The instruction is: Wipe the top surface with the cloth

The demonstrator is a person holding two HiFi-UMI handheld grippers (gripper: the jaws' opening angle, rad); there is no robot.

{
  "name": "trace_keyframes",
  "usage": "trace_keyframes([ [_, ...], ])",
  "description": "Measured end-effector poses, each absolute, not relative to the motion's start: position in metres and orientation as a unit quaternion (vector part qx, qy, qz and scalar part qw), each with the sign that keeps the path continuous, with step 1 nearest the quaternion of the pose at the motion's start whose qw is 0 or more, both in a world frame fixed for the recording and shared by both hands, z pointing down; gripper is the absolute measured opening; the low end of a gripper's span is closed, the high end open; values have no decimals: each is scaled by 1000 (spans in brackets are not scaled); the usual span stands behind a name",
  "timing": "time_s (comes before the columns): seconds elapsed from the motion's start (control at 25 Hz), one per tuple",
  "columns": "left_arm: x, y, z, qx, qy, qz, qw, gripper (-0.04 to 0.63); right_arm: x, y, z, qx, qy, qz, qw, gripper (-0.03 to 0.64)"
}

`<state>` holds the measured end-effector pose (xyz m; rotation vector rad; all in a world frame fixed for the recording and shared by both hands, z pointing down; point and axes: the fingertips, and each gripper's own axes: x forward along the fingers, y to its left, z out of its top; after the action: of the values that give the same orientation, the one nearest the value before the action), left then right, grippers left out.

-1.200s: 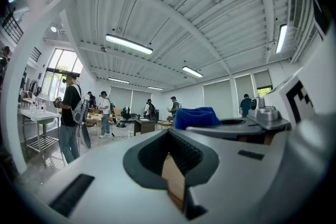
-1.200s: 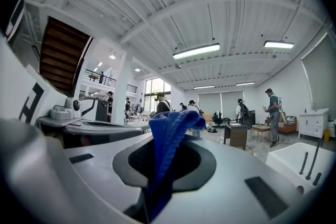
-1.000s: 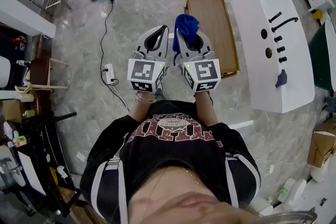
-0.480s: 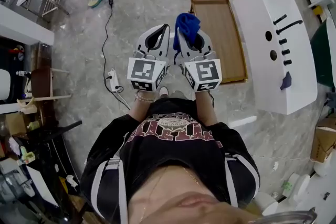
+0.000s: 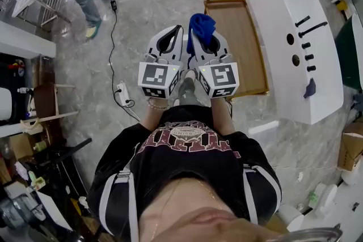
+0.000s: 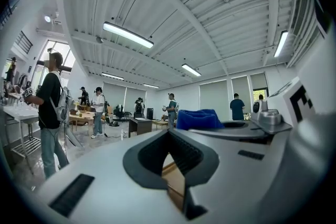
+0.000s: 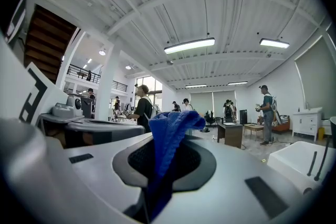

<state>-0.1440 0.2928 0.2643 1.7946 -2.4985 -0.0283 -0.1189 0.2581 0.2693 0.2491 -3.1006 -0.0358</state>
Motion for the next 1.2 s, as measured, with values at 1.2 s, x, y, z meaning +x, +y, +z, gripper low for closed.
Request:
trace_keyframes([
  [1.2,-254,35,270,652,-757,25,45,48,-232,16,275,152,-988,11,25,55],
])
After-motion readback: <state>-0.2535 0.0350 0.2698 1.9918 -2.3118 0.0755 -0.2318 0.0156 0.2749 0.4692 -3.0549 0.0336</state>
